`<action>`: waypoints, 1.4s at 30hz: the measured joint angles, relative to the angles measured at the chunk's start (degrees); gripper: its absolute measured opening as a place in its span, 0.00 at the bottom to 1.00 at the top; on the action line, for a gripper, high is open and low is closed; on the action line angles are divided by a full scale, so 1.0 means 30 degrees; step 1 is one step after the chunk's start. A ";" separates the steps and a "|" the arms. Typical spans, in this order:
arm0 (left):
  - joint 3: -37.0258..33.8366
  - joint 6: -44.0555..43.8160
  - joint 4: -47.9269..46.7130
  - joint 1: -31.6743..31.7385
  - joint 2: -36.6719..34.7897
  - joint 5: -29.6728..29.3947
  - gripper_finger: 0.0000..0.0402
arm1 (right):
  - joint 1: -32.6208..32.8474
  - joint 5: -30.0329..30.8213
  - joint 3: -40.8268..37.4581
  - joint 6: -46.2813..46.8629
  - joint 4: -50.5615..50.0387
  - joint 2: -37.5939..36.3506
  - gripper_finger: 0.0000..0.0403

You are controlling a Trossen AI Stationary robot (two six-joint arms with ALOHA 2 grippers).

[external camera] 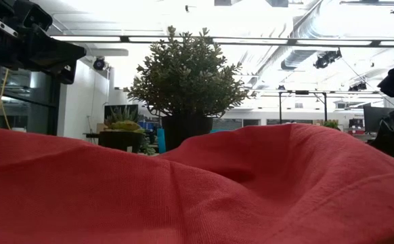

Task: Pick and placing Produce into tupperware
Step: Put the left blueberry into the blue bin

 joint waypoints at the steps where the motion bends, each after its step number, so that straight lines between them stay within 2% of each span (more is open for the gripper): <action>1: 0.0000 0.0001 0.0002 -0.0001 -0.0005 0.0007 0.00 | -0.0041 -0.0013 0.0000 -0.0047 0.0000 0.0000 0.43; 6: 0.0000 -0.0003 0.0002 0.0000 -0.0005 0.0005 0.00 | -0.0289 -0.0037 0.0000 -0.0059 0.0027 0.0000 0.39; 20: 0.0000 0.0000 0.0000 -0.0006 -0.0002 0.0006 0.00 | -0.0352 -0.0052 -0.0006 -0.0685 0.0354 0.0000 0.38; 42: 0.0000 -0.0003 0.0001 0.0001 -0.0001 0.0007 0.00 | -0.0584 -0.0030 -0.0007 -0.0991 0.0728 0.0000 0.21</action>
